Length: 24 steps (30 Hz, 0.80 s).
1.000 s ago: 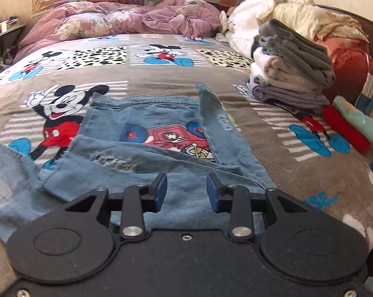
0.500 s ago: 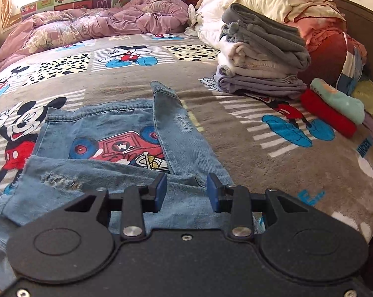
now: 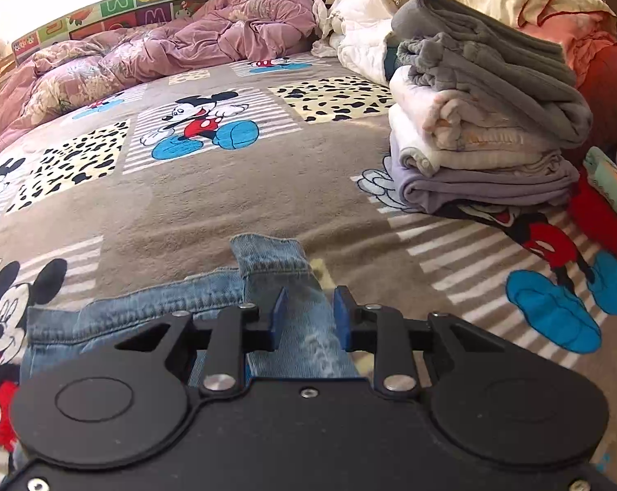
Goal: Fold clothes
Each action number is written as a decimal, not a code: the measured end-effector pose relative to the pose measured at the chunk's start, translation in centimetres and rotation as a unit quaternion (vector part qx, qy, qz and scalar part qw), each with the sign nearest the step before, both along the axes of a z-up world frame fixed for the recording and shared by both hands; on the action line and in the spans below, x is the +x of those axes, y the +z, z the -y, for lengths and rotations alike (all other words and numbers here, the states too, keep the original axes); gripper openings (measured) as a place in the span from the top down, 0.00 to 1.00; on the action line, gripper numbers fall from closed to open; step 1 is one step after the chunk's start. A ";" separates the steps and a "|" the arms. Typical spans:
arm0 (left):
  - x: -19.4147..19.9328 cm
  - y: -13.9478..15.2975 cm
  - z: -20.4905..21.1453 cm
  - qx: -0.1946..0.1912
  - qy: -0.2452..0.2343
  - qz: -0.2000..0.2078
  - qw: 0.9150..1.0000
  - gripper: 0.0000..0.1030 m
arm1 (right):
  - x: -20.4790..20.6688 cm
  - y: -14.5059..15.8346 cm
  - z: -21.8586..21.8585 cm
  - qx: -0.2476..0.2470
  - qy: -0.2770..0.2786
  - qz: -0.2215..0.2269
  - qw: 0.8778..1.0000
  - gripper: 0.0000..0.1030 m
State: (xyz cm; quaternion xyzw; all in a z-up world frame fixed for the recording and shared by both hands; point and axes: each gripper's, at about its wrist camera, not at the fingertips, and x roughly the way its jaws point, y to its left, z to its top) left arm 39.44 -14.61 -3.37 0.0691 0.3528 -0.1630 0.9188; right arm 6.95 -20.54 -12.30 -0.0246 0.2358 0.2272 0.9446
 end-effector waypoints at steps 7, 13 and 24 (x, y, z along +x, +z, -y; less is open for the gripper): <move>8.3 -4.8 0.1 -0.049 0.039 -0.084 0.994 0.79 | -0.1 -0.6 -0.5 -0.008 0.005 -0.005 1.000 0.09; 7.7 -2.3 -1.5 -0.072 0.019 -0.072 0.995 0.79 | 0.5 -0.8 -0.8 -0.013 0.008 -0.008 1.000 0.05; 6.4 -4.2 -5.3 -0.091 0.084 -0.073 0.990 0.94 | 0.4 -0.7 -0.8 -0.016 0.006 -0.005 1.000 0.05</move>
